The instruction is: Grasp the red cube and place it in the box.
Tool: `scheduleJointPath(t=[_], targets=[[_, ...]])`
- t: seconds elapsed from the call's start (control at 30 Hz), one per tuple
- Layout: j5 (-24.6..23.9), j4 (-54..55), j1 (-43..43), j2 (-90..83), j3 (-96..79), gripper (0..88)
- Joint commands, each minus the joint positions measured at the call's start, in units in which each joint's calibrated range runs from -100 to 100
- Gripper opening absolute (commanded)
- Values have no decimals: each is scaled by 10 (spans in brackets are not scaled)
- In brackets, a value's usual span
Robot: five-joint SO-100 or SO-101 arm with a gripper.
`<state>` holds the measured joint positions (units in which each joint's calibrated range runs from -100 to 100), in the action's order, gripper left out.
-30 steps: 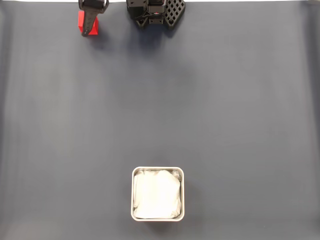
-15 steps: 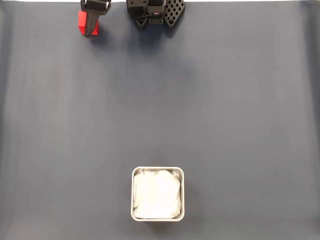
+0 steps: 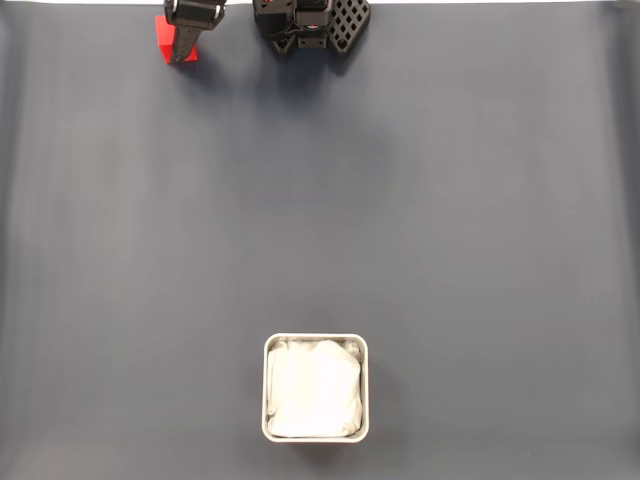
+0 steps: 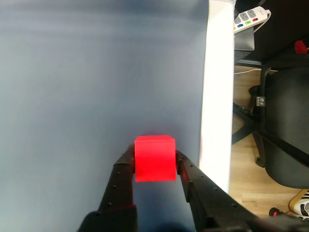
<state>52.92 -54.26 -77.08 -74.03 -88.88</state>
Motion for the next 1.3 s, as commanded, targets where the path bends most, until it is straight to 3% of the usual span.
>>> scheduleJointPath(t=[0.0, 0.63, 1.27], targets=[[6, 9, 6, -7, 3, 130], [8, 5, 8, 17, 38, 71], [-13, 8, 67, 142, 211, 43]])
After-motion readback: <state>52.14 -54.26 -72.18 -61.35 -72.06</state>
